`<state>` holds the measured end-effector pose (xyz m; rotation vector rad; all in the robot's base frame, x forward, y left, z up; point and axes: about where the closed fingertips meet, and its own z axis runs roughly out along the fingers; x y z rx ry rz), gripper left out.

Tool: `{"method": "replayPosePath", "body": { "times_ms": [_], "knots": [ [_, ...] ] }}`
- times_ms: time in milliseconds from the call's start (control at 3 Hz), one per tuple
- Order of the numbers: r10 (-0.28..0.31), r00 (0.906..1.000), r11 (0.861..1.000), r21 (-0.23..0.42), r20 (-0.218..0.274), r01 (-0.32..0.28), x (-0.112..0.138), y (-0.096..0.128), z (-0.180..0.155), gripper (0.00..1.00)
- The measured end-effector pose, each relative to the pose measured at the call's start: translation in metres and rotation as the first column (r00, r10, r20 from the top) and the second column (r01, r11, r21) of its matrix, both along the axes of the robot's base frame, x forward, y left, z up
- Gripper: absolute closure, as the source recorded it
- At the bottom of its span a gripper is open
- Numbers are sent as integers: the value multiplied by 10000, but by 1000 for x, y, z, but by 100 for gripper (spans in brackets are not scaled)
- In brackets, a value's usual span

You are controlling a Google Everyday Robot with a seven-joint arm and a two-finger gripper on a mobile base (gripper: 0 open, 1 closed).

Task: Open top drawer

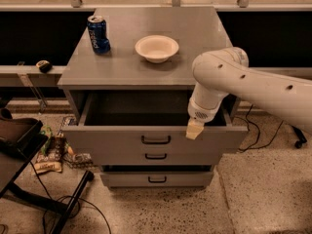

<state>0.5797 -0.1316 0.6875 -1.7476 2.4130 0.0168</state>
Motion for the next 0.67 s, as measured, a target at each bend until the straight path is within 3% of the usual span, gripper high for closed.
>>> {"method": "replayPosePath", "body": {
  "times_ms": [333, 667],
  "knots": [
    [1, 10000, 10000, 2, -6, -1, 0, 0, 0, 0],
    [7, 10000, 10000, 22, -54, -7, -1, 0, -2, 0]
  ]
}}
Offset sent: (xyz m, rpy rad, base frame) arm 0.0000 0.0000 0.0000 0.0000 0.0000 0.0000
